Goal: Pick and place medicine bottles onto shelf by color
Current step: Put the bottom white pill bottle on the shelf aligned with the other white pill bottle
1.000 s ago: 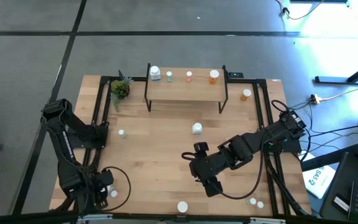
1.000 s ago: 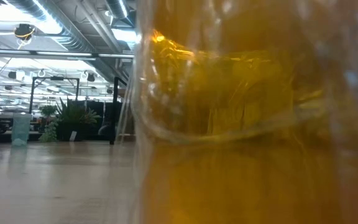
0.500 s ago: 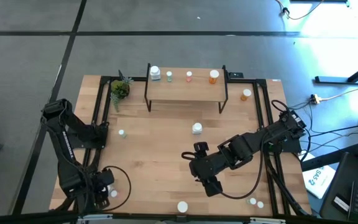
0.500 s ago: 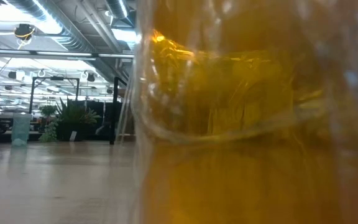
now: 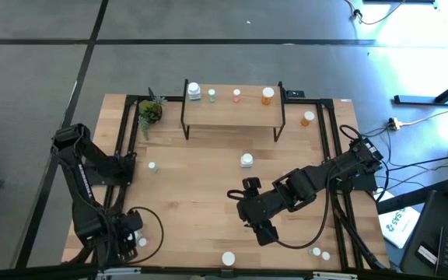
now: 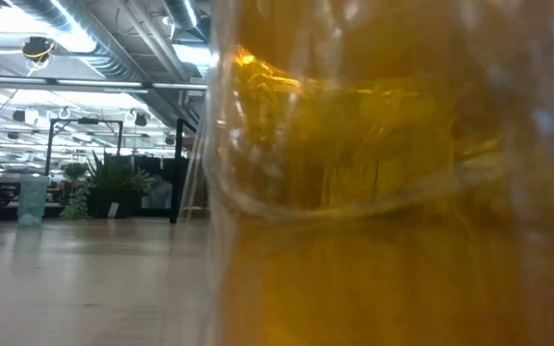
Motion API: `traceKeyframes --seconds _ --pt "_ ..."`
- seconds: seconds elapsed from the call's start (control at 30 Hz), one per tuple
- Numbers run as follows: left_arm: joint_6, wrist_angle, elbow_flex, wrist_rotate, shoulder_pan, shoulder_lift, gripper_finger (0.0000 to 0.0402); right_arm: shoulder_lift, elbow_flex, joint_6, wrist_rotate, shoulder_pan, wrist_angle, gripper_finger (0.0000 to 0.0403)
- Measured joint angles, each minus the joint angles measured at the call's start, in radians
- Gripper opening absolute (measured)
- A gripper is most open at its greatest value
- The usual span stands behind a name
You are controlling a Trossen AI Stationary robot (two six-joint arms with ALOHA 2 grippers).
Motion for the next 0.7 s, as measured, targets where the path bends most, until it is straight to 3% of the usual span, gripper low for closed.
traceKeyframes --seconds 0.2,0.7 --pt "-0.001 -0.011 0.0 0.001 0.0 0.0 0.0278 0.0 0.0 0.0 0.0 0.0 0.0 0.0264" --pt "-0.066 -0.018 0.0 0.064 -0.002 0.074 0.028 0.0 0.0 -0.001 0.0 0.0 0.0 0.0264"
